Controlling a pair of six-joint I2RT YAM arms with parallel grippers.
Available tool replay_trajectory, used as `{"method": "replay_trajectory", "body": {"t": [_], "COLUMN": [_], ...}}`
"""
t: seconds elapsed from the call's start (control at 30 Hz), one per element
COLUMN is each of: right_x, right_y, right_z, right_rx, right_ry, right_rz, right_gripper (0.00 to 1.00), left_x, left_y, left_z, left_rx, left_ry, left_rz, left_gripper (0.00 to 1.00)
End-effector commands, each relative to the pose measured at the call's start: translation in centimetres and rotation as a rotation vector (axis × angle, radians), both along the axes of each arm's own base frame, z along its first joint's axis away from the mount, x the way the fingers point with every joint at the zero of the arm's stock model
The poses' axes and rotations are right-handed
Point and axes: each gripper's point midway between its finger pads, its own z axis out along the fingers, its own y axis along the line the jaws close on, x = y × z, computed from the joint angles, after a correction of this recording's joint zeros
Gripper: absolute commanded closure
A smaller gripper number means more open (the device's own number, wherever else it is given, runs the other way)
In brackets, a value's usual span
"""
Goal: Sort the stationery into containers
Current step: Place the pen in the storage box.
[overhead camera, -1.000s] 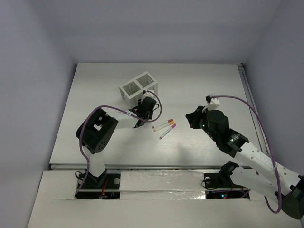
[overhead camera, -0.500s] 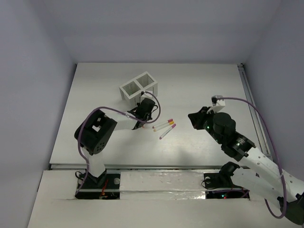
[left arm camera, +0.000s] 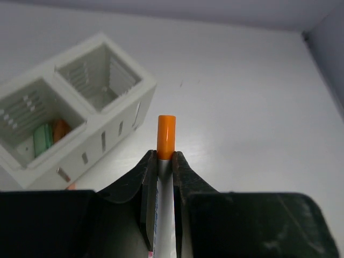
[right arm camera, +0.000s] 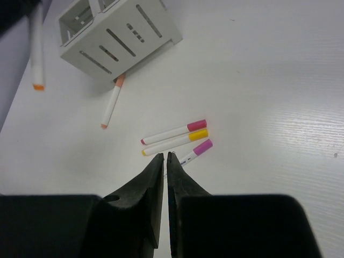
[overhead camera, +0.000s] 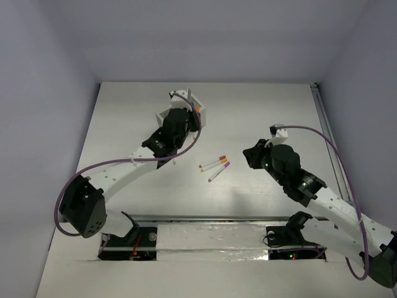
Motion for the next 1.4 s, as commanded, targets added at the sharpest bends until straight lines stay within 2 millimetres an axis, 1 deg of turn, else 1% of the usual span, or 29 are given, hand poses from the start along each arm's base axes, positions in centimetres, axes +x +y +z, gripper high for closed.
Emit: {"method": "replay_trajectory", "body": {"t": [0.0, 0.03, 0.07, 0.1, 0.13, 0.17, 0.2, 0.23, 0.27, 0.33, 0.37, 0.4, 0.43, 0.47, 0.5, 0.53, 0.57, 0.63, 0.67, 0.73, 0.77, 0.83, 0.87, 0.9, 1.0, 1.07, 1.17, 1.3, 1.37], "right_x": [0.5, 0.5, 0.5, 0.5, 0.4, 0.4, 0.3, 0.2, 0.2, -0.1, -0.1, 0.0, -0.1, -0.2, -0.1, -0.2, -0.2, -0.2, -0.2, -0.2, -0.3, -0.4, -0.6, -0.8, -1.0, -0.9, -0.8, -0.6, -0.5], "right_y": [0.6, 0.8, 0.9, 0.9, 1.1, 1.3, 1.3, 1.5, 1.6, 1.8, 1.9, 2.2, 2.5, 2.6, 2.7, 2.8, 2.9, 3.0, 3.0, 2.8, 2.8, 2.8, 3.0, 3.1, 3.4, 3.3, 3.4, 3.7, 3.8], "right_z": [1.0, 0.8, 0.7, 0.7, 0.7, 0.8, 0.7, 0.7, 0.9, 0.7, 0.6, 1.2, 1.1, 1.2, 1.0, 0.9, 0.8, 0.5, 0.4, 0.4, 0.3, 0.3, 0.7, 0.7, 1.1, 1.2, 1.0, 0.8, 0.6], "right_rx": [0.040, 0.042, 0.043, 0.050, 0.055, 0.064, 0.067, 0.074, 0.082, 0.085, 0.084, 0.103, 0.106, 0.112, 0.111, 0.111, 0.111, 0.106, 0.105, 0.106, 0.107, 0.115, 0.126, 0.135, 0.146, 0.139, 0.133, 0.137, 0.132], "right_ry": [-0.047, -0.042, -0.043, -0.043, -0.043, -0.050, -0.049, -0.048, -0.056, -0.051, -0.048, -0.070, -0.067, -0.075, -0.072, -0.070, -0.070, -0.065, -0.066, -0.071, -0.070, -0.074, -0.081, -0.085, -0.096, -0.100, -0.098, -0.094, -0.088], "right_rz": [0.005, 0.014, 0.017, 0.018, 0.030, 0.036, 0.040, 0.051, 0.055, 0.073, 0.079, 0.089, 0.103, 0.111, 0.114, 0.120, 0.124, 0.127, 0.127, 0.125, 0.123, 0.127, 0.146, 0.155, 0.173, 0.169, 0.168, 0.178, 0.176], "right_gripper": [0.88, 0.88, 0.88, 0.88, 0.88, 0.88, 0.88, 0.88, 0.88, 0.88, 0.88, 0.88, 0.88, 0.88, 0.88, 0.88, 0.88, 0.88, 0.88, 0.88, 0.88, 0.88, 0.88, 0.88, 0.88, 0.88, 0.87, 0.87, 0.87], "left_x": [2.1, 3.0, 4.5, 5.5, 6.3, 7.7, 8.7, 9.4, 10.9, 12.6, 13.7, 14.4, 15.4, 16.3, 16.9, 17.2, 18.0, 18.5, 18.6, 18.7, 18.6, 18.8, 19.0, 19.0, 19.5, 19.5, 19.4, 18.9, 18.7], "left_y": [-0.4, 0.0, 0.3, 0.5, 0.5, 0.2, 0.7, 0.6, 0.9, 1.8, 1.7, 1.8, 2.7, 2.7, 2.9, 2.6, 3.2, 3.7, 3.7, 3.9, 4.1, 4.2, 4.3, 4.4, 4.0, 3.7, 3.5, 4.0, 4.2], "left_z": [8.7, 9.7, 11.4, 12.2, 12.7, 11.7, 13.6, 13.5, 13.3, 13.1, 11.8, 12.5, 12.1, 11.5, 11.4, 11.0, 9.9, 9.4, 8.1, 8.0, 6.8, 6.4, 5.4, 5.0, 3.1, 2.5, 2.3, 1.5, 1.8], "left_rx": [-0.128, -0.130, -0.133, -0.135, -0.133, -0.114, -0.112, -0.098, -0.082, -0.048, -0.030, -0.039, -0.025, -0.017, -0.017, -0.014, 0.005, 0.008, 0.034, 0.030, 0.050, 0.044, 0.054, 0.049, 0.048, 0.038, 0.017, 0.021, 0.017], "left_ry": [-0.175, -0.199, -0.231, -0.250, -0.258, -0.245, -0.287, -0.291, -0.293, -0.305, -0.291, -0.309, -0.309, -0.305, -0.311, -0.311, -0.299, -0.314, -0.305, -0.334, -0.326, -0.345, -0.340, -0.343, -0.324, -0.316, -0.318, -0.312, -0.317], "left_rz": [0.048, 0.069, 0.095, 0.114, 0.124, 0.136, 0.166, 0.180, 0.217, 0.249, 0.256, 0.263, 0.280, 0.283, 0.287, 0.278, 0.293, 0.310, 0.307, 0.315, 0.318, 0.332, 0.338, 0.350, 0.339, 0.332, 0.320, 0.337, 0.337], "left_gripper": [1.00, 1.00, 1.00, 1.00, 1.00, 1.00, 1.00, 1.00, 1.00, 1.00, 1.00, 1.00, 1.00, 1.00, 1.00, 1.00, 1.00, 1.00, 1.00, 1.00, 1.00, 1.00, 1.00, 1.00, 1.00, 1.00, 1.00, 1.00, 0.99]}}
